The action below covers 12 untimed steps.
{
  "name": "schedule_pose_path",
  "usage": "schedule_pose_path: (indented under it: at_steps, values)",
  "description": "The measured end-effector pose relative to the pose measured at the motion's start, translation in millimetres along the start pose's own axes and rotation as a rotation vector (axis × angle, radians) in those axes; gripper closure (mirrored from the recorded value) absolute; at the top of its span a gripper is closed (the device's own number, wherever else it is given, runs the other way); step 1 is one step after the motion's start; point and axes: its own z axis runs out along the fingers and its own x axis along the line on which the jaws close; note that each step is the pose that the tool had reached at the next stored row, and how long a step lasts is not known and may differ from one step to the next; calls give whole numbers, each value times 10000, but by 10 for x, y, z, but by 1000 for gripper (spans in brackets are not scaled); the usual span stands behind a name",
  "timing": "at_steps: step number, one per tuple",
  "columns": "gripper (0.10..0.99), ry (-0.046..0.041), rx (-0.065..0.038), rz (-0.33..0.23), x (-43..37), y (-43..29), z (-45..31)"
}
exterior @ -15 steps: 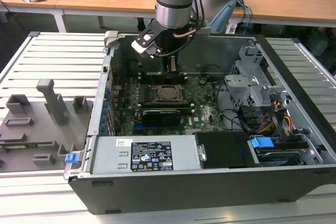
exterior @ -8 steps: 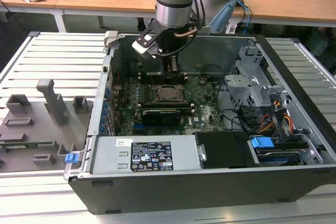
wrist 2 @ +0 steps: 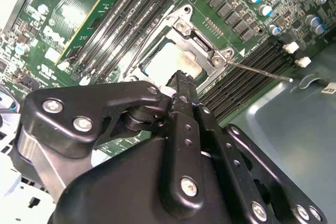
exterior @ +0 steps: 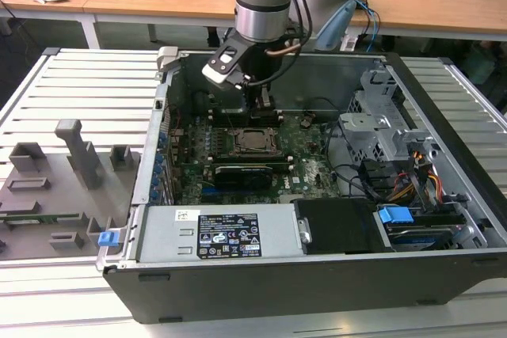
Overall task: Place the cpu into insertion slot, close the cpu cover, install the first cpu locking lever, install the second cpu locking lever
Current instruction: 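Install the first cpu locking lever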
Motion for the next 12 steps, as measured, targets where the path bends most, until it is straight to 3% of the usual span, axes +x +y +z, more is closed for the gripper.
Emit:
schedule_pose_path:
  at_steps: [6,12]
  values:
    - [980,6,-17,-990,0,0,0]
    - [980,9,-27,-1575,0,0,0]
